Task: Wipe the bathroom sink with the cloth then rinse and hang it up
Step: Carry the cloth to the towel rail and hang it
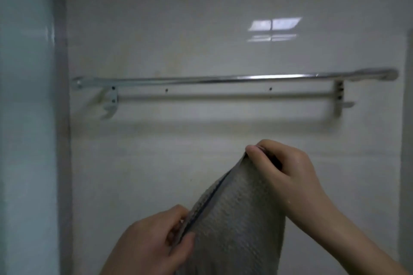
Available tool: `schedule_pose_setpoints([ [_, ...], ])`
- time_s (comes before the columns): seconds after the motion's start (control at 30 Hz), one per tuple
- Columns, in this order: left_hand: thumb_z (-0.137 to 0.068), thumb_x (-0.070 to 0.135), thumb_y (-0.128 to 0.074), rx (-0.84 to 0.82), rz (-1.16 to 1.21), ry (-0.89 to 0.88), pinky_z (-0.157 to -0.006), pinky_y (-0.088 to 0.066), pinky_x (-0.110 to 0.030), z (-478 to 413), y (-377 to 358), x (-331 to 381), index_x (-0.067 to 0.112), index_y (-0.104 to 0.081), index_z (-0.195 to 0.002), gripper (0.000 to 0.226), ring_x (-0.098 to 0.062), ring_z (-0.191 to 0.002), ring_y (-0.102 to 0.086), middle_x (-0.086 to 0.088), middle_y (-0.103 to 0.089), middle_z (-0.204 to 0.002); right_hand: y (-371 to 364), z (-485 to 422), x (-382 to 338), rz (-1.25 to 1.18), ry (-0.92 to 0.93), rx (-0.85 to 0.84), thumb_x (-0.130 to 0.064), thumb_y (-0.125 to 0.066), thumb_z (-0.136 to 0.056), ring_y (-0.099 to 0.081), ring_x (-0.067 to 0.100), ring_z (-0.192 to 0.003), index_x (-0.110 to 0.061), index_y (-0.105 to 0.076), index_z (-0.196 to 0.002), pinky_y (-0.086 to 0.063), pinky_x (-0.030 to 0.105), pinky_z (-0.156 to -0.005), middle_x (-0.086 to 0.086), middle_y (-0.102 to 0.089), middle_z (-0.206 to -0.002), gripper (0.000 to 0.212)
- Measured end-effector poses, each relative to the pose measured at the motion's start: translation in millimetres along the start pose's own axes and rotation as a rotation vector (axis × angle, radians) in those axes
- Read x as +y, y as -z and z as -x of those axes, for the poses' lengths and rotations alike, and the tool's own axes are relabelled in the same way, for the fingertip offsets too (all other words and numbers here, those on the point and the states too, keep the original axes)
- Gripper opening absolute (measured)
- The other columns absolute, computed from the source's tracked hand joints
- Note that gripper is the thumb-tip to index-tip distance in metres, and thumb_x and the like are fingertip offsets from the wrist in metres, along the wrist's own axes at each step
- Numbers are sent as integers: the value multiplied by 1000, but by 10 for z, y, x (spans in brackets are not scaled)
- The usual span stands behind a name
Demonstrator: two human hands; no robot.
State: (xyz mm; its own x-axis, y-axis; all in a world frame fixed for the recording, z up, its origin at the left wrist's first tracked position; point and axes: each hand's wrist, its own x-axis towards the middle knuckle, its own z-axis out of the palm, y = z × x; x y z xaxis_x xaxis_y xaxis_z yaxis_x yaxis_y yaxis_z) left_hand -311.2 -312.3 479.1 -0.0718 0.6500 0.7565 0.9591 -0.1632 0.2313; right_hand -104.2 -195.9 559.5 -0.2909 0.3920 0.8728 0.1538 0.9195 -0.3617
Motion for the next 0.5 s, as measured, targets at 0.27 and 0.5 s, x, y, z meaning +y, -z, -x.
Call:
schedule_pose_setpoints([
  [0.27, -74, 31, -52, 88, -149, -412, -62, -51, -17, -984, 841, 446, 37, -59, -106, 33, 12, -70, -59, 21, -67, -84, 842, -767, -154, 258, 228, 311, -30, -53, -95, -51, 16, -58, -8, -63, -69, -32, 23, -52, 4, -57, -57, 36],
  [0.5, -87, 28, -40, 211, -345, -518, -67, -48, -33, -1907, 1349, 679, 16, -69, -104, 36, -24, -83, -68, -5, -75, -90, 1140, -1566, -230, 465, 293, 398, -23, -51, -97, -51, 29, -59, 2, -61, -74, -28, 37, -56, 16, -58, -63, 36],
])
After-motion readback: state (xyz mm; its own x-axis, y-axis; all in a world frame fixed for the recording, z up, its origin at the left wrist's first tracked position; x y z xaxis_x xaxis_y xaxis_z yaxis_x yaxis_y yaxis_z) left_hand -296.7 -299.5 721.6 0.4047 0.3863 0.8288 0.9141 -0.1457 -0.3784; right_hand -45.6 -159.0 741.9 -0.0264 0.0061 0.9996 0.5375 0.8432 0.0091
